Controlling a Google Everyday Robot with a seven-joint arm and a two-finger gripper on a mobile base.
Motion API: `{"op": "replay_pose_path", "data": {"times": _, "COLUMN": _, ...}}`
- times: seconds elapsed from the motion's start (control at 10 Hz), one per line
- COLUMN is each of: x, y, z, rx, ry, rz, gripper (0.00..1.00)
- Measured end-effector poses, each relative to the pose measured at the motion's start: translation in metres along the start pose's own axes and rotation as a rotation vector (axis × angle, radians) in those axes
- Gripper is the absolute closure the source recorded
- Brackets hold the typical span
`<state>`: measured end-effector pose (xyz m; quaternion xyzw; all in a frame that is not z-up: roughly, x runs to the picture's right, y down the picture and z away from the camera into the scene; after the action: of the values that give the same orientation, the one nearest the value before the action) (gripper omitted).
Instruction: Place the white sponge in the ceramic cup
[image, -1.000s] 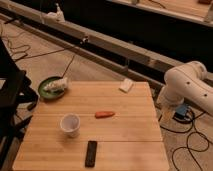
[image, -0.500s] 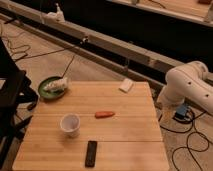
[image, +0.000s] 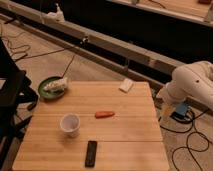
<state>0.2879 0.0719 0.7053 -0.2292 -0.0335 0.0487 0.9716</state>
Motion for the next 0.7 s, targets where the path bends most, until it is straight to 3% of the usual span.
{"op": "replay_pose_path", "data": {"times": 0.4, "x": -0.001, "y": -0.061, "z": 0.026, "rx": 0.056, "ry": -0.005, "rz": 0.024, "gripper": 0.35}}
{"op": "replay_pose_path", "data": {"times": 0.5, "x": -0.009, "y": -0.079, "z": 0.037, "rx": 0.069, "ry": -0.025, "rz": 0.026, "gripper": 0.35}}
{"op": "replay_pose_path", "data": {"times": 0.7, "x": -0.047, "y": -0.113, "z": 0.061, "rx": 0.085, "ry": -0.149, "rz": 0.050, "gripper": 0.35}}
